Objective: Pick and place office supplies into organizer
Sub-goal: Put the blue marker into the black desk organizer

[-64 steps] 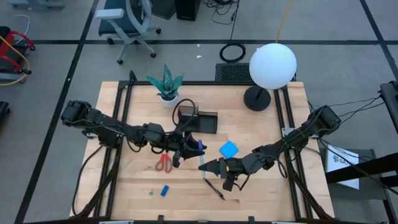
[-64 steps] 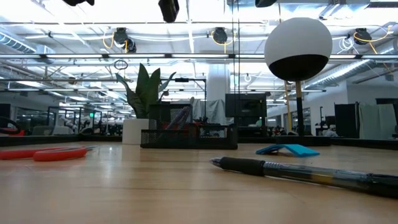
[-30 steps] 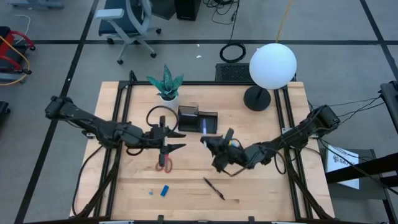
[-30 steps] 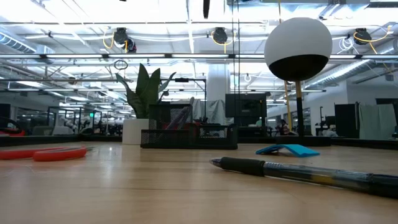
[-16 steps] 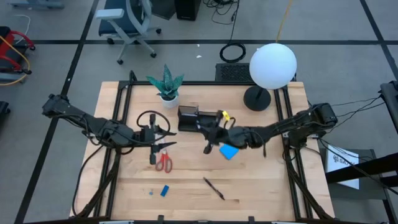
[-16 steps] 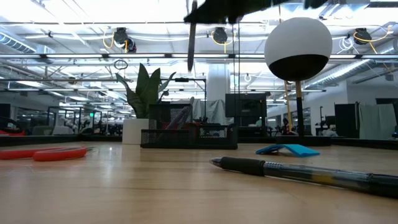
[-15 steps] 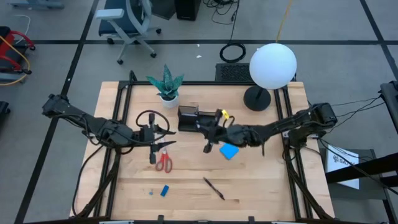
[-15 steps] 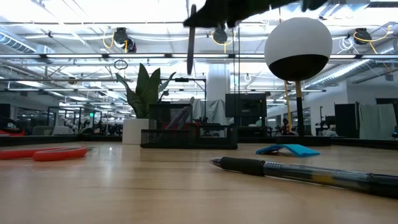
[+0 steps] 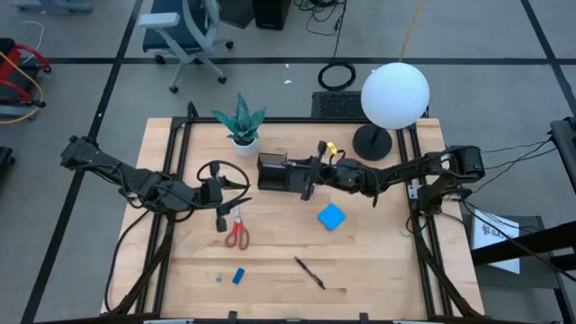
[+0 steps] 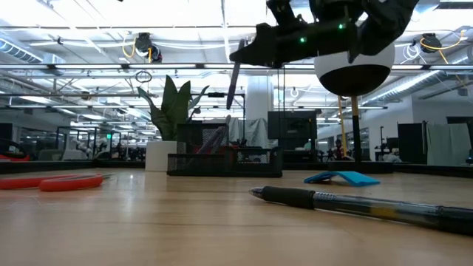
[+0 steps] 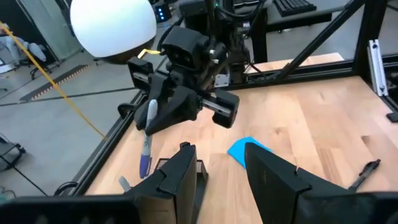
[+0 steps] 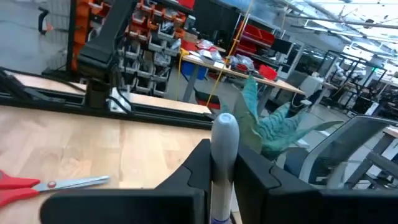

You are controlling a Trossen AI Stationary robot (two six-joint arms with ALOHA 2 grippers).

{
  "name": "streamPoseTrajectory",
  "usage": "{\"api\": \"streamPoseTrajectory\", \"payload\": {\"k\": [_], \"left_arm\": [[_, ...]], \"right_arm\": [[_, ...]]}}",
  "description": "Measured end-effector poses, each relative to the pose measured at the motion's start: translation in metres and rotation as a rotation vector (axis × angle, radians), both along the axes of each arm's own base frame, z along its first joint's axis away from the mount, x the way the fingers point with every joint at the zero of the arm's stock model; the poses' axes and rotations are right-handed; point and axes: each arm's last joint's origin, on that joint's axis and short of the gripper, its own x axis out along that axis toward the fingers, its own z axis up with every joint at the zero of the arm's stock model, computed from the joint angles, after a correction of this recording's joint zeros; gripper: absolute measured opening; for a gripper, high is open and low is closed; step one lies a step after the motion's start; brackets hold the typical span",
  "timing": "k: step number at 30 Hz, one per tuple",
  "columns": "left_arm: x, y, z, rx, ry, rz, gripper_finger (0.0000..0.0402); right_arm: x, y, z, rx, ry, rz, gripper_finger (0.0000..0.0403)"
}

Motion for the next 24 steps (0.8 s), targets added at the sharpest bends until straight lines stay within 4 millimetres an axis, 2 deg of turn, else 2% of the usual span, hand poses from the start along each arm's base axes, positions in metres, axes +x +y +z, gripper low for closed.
{"api": "streamPoseTrajectory", "payload": {"k": [9, 15, 24], "left_arm": [[0.004, 0.014, -0.001, 0.038, 0.003, 0.115, 0.0145], [0.012, 0.037, -0.019, 0.041, -0.013, 0.142, 0.0145], [0.014, 0.066, -0.032, -0.068, -0.064, 0.053, 0.0145]], "right_arm": [[-0.003, -0.025, 0.002, 0.023, -0.033, 0.013, 0.0033], [-0.002, -0.039, -0.002, 0.047, -0.061, 0.039, 0.0033], [0.034, -0.045, -0.023, 0.065, 0.034, 0.081, 0.0033]]}}
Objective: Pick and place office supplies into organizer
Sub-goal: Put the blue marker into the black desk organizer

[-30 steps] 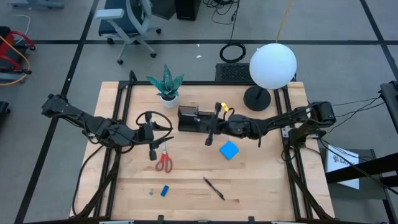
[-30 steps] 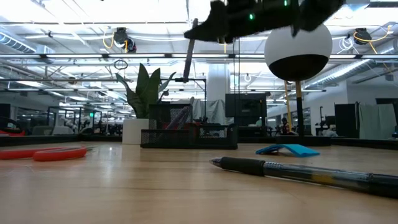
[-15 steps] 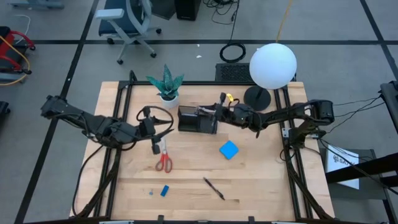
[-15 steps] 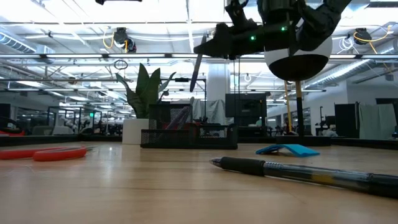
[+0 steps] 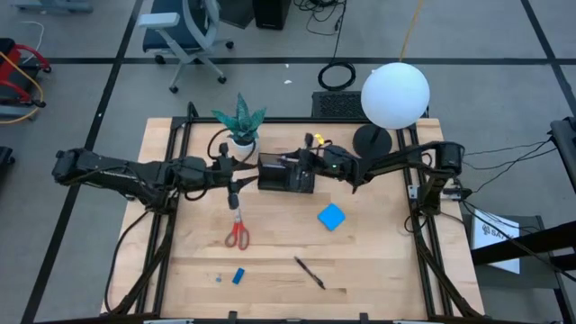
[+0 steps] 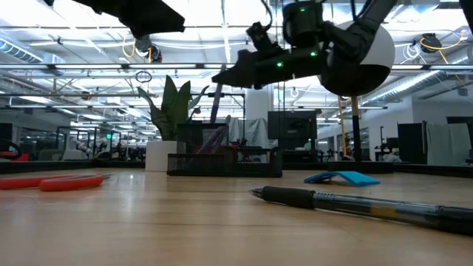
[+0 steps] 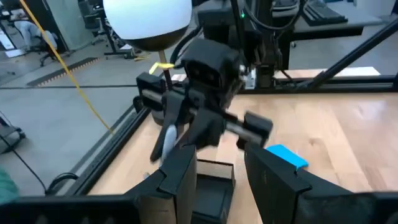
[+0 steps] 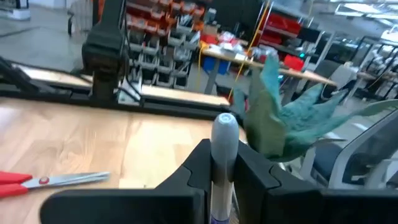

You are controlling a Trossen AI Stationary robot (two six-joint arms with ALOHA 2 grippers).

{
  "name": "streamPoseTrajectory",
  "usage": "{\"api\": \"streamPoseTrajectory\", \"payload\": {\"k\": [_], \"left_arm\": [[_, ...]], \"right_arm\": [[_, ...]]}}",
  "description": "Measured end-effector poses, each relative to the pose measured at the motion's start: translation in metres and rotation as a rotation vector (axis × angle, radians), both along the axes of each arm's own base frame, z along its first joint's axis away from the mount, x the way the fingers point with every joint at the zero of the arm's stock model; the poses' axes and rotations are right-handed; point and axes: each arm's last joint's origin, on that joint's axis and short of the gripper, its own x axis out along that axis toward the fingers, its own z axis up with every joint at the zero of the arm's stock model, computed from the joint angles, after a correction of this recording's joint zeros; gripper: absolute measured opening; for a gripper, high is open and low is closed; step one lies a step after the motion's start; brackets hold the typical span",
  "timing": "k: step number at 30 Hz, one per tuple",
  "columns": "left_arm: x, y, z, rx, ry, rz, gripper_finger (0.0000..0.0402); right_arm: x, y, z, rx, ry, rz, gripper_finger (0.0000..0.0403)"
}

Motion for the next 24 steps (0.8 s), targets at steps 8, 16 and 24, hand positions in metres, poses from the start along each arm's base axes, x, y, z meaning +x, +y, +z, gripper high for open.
{"api": "streamPoseTrajectory", "payload": {"k": [8, 16, 24], "left_arm": [[-0.01, 0.002, 0.002, -0.026, -0.044, 0.002, 0.0145], [-0.012, -0.003, 0.005, -0.038, -0.06, -0.022, 0.0145], [-0.012, -0.003, 0.005, -0.041, -0.061, -0.019, 0.0145]], "right_arm": [[0.009, -0.004, -0.009, 0.008, 0.073, -0.032, 0.0033], [0.006, -0.012, -0.011, 0.04, 0.09, -0.076, 0.0033], [0.007, -0.012, -0.011, 0.049, 0.082, -0.08, 0.0086]]}}
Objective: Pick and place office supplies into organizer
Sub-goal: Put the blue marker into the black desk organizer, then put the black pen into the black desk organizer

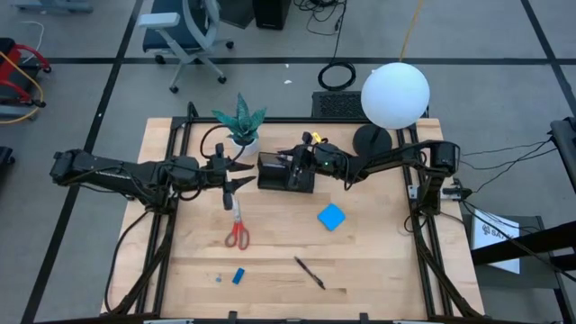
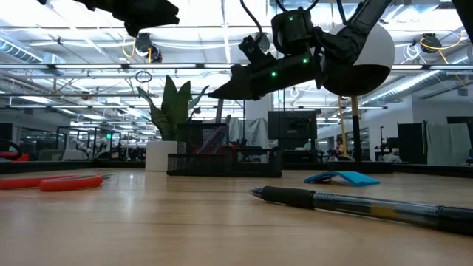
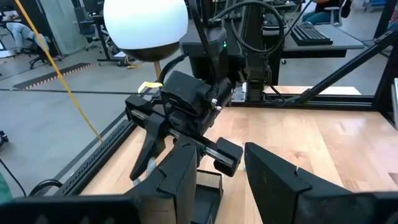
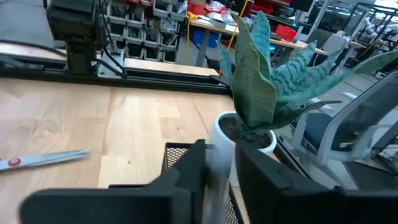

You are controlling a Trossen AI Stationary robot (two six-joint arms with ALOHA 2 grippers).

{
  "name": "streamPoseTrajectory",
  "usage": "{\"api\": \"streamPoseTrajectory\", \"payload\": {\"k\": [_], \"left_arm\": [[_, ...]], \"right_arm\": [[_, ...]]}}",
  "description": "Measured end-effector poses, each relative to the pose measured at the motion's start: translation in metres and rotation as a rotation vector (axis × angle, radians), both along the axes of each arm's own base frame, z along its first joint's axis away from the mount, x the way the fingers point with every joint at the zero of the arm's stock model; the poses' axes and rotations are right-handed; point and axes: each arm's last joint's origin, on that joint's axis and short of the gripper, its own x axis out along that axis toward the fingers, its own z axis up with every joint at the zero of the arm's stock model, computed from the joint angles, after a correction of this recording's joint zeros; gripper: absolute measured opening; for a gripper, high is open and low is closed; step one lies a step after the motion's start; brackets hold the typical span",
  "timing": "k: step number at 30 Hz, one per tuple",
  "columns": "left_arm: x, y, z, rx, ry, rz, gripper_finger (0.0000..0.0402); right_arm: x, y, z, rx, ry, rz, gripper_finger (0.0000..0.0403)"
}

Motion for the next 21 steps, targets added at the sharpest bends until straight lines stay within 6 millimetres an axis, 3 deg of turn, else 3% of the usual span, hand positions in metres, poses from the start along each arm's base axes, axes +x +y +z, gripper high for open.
{"api": "streamPoseTrajectory", "payload": {"k": [7, 15, 21], "left_arm": [[0.0, 0.0, 0.0, -0.004, -0.001, 0.001, 0.0145], [0.0, 0.0, 0.0, -0.01, 0.001, 0.001, 0.0145], [0.0, -0.002, -0.001, -0.022, 0.002, -0.008, 0.0145]], "right_arm": [[0.0, 0.0, 0.002, -0.001, -0.02, -0.001, 0.0123], [0.001, 0.004, 0.008, -0.043, -0.044, 0.016, 0.0115], [-0.002, 0.017, 0.026, -0.091, -0.072, 0.051, 0.0109]]}}
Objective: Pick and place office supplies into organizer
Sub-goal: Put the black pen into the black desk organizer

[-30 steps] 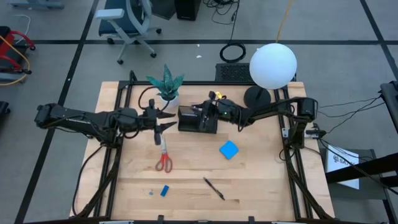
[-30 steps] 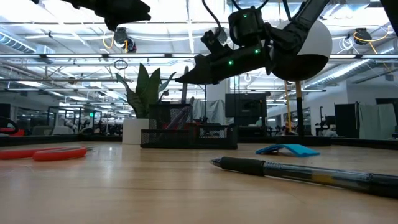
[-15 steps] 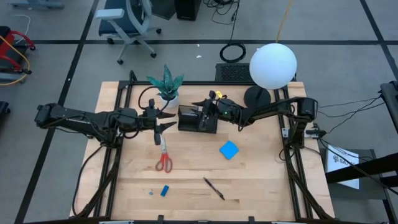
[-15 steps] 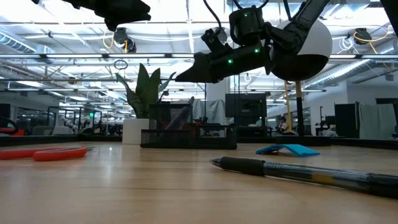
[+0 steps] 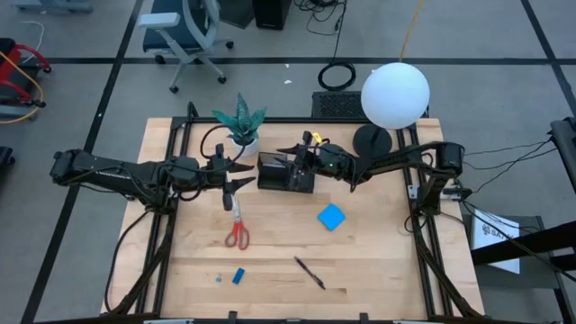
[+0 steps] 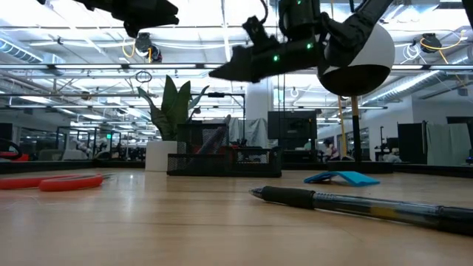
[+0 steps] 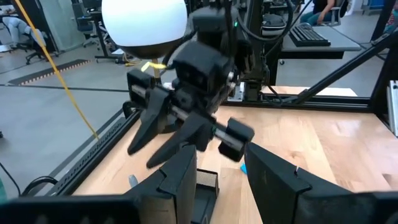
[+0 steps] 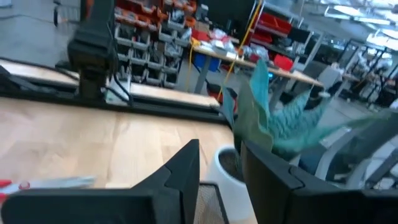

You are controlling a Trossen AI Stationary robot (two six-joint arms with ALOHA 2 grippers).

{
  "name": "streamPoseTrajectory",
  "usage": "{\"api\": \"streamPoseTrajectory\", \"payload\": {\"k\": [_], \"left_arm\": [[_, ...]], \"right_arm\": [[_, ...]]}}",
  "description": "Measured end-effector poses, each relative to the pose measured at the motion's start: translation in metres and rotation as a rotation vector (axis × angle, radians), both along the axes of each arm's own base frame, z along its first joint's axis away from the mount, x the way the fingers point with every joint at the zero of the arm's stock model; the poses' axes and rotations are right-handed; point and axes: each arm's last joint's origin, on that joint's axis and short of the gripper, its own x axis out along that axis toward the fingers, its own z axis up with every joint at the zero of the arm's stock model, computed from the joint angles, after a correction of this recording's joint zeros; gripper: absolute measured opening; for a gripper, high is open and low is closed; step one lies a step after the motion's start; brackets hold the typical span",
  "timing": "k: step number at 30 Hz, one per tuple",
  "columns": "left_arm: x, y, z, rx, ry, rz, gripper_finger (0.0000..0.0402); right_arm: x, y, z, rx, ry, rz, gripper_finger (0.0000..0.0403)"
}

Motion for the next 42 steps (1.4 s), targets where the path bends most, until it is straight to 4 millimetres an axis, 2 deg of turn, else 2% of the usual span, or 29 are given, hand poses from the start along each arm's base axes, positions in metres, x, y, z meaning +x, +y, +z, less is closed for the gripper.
{"api": "streamPoseTrajectory", "payload": {"k": [13, 17, 26, 35, 42], "left_arm": [[0.0, -0.001, 0.0, -0.007, -0.002, -0.002, 0.0145], [0.0, -0.003, 0.0, -0.006, -0.002, -0.013, 0.0145], [0.0, -0.007, 0.0, -0.004, -0.004, -0.034, 0.0145], [-0.001, -0.016, 0.0, -0.032, -0.008, -0.072, 0.0145], [-0.002, -0.023, 0.0, -0.073, -0.014, -0.098, 0.0145]], "right_arm": [[-0.013, 0.034, 0.042, -0.036, -0.076, 0.09, 0.0106], [-0.015, 0.042, 0.046, -0.034, -0.088, 0.111, 0.0105], [-0.014, 0.055, 0.041, 0.162, -0.08, 0.142, 0.0106], [-0.018, 0.098, 0.037, 0.163, 0.033, 0.244, 0.0106], [-0.015, 0.143, 0.057, 0.158, 0.146, 0.144, 0.0107]]}}
